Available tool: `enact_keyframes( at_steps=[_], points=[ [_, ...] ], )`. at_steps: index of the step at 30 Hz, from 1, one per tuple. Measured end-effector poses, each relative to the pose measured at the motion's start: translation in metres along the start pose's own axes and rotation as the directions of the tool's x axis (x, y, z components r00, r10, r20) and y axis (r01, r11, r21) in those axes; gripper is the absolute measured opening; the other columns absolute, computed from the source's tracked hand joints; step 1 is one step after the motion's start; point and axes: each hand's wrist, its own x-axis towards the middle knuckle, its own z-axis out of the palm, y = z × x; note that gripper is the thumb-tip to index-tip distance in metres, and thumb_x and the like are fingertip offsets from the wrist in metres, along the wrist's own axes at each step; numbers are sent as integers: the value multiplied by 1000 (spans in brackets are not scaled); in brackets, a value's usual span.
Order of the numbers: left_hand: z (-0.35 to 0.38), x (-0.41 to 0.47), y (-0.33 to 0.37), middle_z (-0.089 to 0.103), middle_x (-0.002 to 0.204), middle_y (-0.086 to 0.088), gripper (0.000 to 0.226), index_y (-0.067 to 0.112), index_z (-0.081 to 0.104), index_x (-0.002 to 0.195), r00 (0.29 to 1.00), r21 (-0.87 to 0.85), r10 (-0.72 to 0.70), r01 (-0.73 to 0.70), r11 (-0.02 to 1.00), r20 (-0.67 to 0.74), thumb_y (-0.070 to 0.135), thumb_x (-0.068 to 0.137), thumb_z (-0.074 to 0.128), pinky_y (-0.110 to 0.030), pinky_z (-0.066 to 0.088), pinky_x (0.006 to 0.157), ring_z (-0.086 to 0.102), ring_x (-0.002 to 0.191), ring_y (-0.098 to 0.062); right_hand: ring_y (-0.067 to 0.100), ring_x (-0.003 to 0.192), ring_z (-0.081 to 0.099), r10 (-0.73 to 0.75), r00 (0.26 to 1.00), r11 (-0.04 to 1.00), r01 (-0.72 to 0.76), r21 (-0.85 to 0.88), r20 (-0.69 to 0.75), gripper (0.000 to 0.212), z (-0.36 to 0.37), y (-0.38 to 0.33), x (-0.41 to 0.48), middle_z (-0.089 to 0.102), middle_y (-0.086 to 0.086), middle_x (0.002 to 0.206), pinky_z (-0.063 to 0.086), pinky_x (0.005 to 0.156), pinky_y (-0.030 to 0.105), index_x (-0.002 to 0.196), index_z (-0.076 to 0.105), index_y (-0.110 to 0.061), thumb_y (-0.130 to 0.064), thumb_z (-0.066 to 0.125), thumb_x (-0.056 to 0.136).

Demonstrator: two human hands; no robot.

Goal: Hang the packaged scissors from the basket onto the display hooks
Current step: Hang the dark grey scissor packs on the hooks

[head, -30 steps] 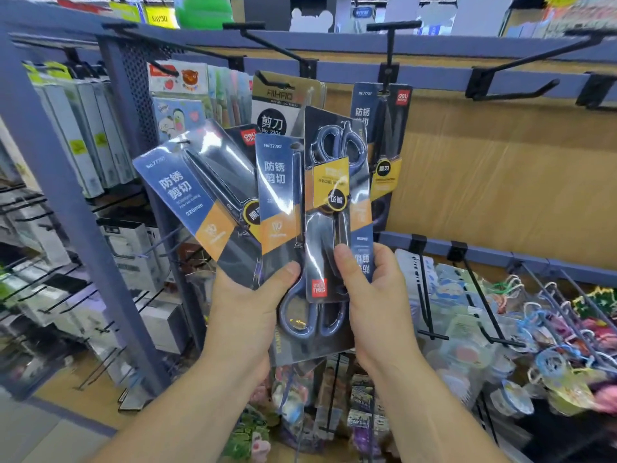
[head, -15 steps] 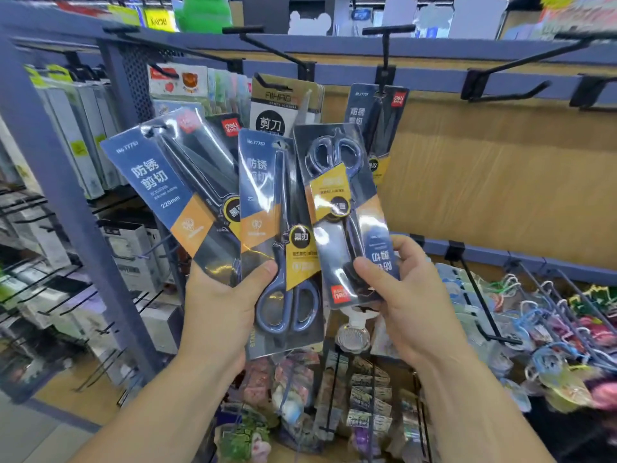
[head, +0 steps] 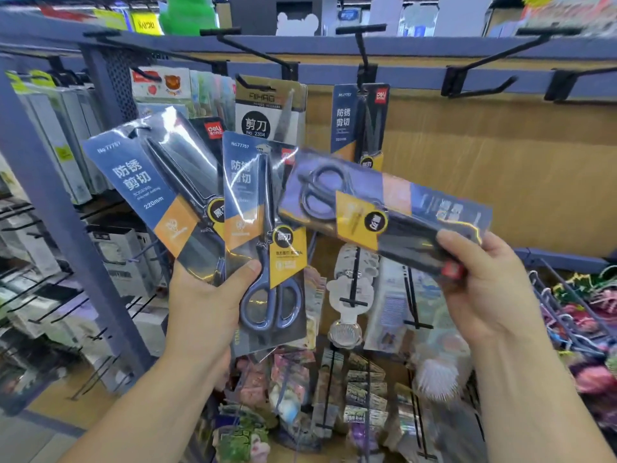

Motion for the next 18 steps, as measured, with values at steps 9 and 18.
enact_keyframes(
  at_steps=[9, 18],
  points=[
    [-6, 4, 0, 78, 118, 0, 47, 14, 65, 131, 999, 20, 2, -1, 1000, -47, -2, 88, 78, -52, 56, 103, 75, 109, -20, 25, 88, 73, -125, 985, 992, 123, -25, -116, 16, 16, -27, 28, 76, 8, 94, 60, 81, 42, 98, 73, -12, 2, 69, 91],
    [-11, 8, 7, 78, 119, 1, 47, 17, 63, 129, 999, 24, 17, -16, 1000, -35, 0, 88, 78, -52, 54, 104, 75, 110, -21, 21, 96, 76, -249, 935, 893, 322, -315, 253, 14, 73, -36, 42, 80, 0, 99, 63, 82, 40, 100, 72, -22, -8, 70, 97]
  ],
)
